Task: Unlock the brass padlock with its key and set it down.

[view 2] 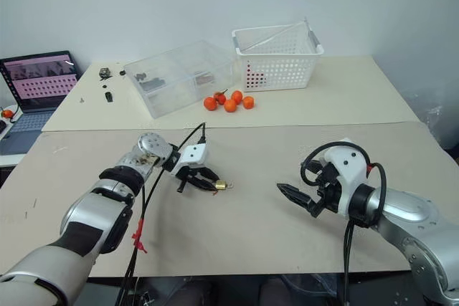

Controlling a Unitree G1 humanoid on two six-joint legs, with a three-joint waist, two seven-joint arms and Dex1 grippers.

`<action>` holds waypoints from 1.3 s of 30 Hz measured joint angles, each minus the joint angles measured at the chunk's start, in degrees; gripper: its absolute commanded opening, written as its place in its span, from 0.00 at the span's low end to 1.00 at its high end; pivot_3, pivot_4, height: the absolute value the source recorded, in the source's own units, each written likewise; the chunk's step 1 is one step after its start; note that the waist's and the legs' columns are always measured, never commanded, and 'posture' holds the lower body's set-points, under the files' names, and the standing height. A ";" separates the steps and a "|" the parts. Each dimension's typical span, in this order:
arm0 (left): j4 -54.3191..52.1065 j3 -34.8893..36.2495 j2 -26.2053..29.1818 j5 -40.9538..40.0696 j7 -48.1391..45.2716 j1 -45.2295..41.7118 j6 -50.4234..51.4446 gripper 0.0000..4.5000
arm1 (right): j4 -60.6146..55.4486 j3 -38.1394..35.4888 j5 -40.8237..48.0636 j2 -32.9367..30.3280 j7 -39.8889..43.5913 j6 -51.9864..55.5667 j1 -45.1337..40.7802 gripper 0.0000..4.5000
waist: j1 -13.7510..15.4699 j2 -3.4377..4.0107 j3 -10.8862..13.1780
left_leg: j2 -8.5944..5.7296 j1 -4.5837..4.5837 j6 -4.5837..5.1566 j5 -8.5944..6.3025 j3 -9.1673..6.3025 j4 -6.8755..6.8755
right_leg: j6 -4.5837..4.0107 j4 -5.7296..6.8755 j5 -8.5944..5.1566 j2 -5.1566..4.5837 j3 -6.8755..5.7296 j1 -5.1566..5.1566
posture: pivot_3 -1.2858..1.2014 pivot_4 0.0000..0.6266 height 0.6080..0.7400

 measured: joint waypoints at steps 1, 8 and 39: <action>-0.40 0.10 0.09 -0.30 -0.10 0.31 0.14 0.17 | 0.37 0.59 -0.36 0.00 0.05 -0.14 -0.57 1.00 | -0.01 0.00 0.00 | 0.01 0.00 0.01 -0.01 0.00 0.01 | 0.00 0.00 0.00 0.00 0.01 0.00 | 0.52 0.24 1.00; -3.97 0.08 0.61 -1.23 -0.99 2.08 2.66 0.45 | 2.36 3.01 -2.29 0.00 1.14 -1.18 -2.34 1.00 | -0.01 0.02 -0.01 | 0.01 0.00 0.11 -0.06 -0.02 0.01 | 0.00 -0.02 0.00 0.03 0.00 -0.02 | 0.52 0.24 1.00; -12.41 1.54 -1.56 -5.14 4.49 3.02 11.56 0.72 | 2.66 3.05 -7.30 0.52 1.86 -2.38 -0.28 1.00 | 0.67 0.01 -0.01 | -0.02 -0.07 0.11 -0.07 -0.07 0.09 | -0.01 -0.01 0.01 0.00 0.03 -0.05 | 0.52 0.24 1.00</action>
